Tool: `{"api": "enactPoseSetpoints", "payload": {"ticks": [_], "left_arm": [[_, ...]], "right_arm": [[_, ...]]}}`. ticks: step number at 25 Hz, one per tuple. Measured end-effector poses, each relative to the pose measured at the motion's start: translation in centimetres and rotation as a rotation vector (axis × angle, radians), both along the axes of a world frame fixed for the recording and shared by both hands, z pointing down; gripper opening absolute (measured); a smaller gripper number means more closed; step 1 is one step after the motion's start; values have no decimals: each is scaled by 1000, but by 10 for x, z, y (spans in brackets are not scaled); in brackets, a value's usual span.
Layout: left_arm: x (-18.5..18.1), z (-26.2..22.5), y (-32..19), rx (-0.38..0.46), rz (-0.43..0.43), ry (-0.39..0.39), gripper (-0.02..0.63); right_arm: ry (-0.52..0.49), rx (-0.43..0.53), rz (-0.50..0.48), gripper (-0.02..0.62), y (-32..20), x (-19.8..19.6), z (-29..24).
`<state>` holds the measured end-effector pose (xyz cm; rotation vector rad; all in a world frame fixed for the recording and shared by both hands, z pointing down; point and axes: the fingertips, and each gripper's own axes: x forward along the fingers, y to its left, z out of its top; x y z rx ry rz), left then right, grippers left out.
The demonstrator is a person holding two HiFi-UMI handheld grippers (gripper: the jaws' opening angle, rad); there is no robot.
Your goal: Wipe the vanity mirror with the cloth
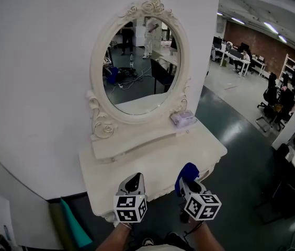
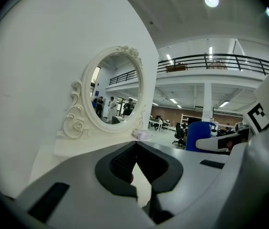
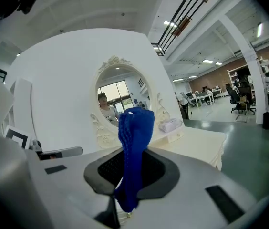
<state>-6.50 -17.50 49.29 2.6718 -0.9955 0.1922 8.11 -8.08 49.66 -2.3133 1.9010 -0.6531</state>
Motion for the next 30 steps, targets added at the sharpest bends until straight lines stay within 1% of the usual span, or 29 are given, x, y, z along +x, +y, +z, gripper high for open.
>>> {"api": "enactPoseSetpoints", "payload": {"ticks": [3, 8, 11, 17, 21, 23, 25, 28, 30], "left_arm": [[-3, 3, -19, -5, -41, -7, 5], [-7, 1, -53, 6, -149, -11, 5], [-6, -6, -79, 32, -240, -16, 5], [1, -10, -118, 29, -428, -25, 5], [8, -17, -141, 30, -552, -5, 5], [16, -17, -146, 26, -586, 3, 5], [24, -17, -149, 23, -602, 6, 5], [29, -16, -153, 26, -616, -12, 4], [29, -16, -155, 30, -626, -24, 5]], "right_arm": [[2, -2, -25, 66, -25, 11, 0], [4, 18, -101, 66, -84, 28, -1], [6, 30, -184, 66, -126, 34, -3], [45, 29, -358, 66, -200, 55, -9], [51, 43, -484, 66, -251, 64, -20], [62, 42, -524, 66, -266, 71, -21], [62, 44, -537, 66, -279, 78, -22], [49, 56, -552, 66, -293, 86, -27], [51, 54, -589, 66, -296, 84, -30]]}}
